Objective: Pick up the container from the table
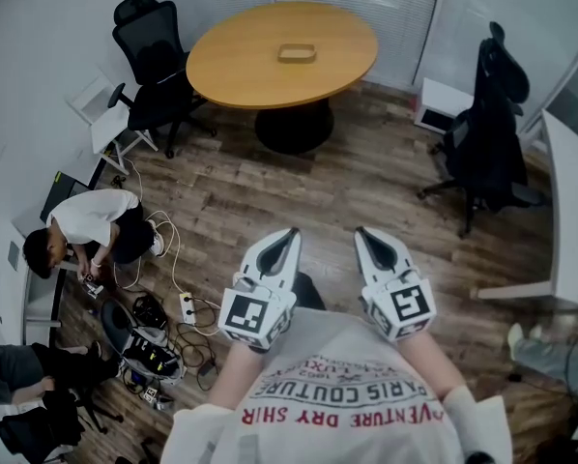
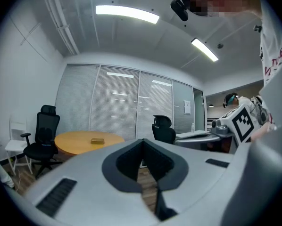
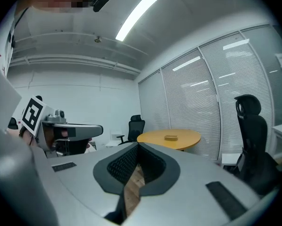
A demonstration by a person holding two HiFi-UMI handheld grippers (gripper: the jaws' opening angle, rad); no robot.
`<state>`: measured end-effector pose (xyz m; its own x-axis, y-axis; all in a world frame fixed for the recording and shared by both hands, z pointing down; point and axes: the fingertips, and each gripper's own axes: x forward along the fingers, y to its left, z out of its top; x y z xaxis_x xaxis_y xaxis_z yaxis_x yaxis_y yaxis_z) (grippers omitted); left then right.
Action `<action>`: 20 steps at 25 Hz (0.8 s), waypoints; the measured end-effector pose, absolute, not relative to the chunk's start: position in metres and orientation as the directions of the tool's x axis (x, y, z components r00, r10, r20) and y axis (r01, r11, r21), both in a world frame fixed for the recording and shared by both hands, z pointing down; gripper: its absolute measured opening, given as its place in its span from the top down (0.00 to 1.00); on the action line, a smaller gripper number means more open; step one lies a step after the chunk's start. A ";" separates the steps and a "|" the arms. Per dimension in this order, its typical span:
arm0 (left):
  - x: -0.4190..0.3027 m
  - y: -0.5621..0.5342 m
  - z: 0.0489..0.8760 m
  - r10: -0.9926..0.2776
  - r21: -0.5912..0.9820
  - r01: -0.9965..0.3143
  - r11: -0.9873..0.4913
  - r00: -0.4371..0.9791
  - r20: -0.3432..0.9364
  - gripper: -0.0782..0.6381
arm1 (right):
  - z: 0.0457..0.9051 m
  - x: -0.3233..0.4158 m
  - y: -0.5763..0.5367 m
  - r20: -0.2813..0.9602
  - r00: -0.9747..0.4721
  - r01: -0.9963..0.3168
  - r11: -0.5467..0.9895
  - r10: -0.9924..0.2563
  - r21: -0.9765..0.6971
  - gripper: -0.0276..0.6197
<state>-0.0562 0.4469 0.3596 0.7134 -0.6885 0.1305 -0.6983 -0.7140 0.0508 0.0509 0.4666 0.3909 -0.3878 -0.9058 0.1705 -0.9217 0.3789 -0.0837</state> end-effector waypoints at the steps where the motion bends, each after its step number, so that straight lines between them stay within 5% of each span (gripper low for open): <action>1: -0.057 0.440 0.362 -0.691 0.068 -0.701 -0.710 0.711 0.131 0.89 | 0.393 0.051 0.461 0.174 -0.388 -0.922 0.378 -0.905 -0.088 0.96; 20: -0.122 0.194 0.359 -0.647 0.102 -0.658 -0.746 0.752 0.124 0.89 | 0.392 -0.005 0.228 0.245 -0.331 -0.943 0.325 -0.911 -0.063 0.96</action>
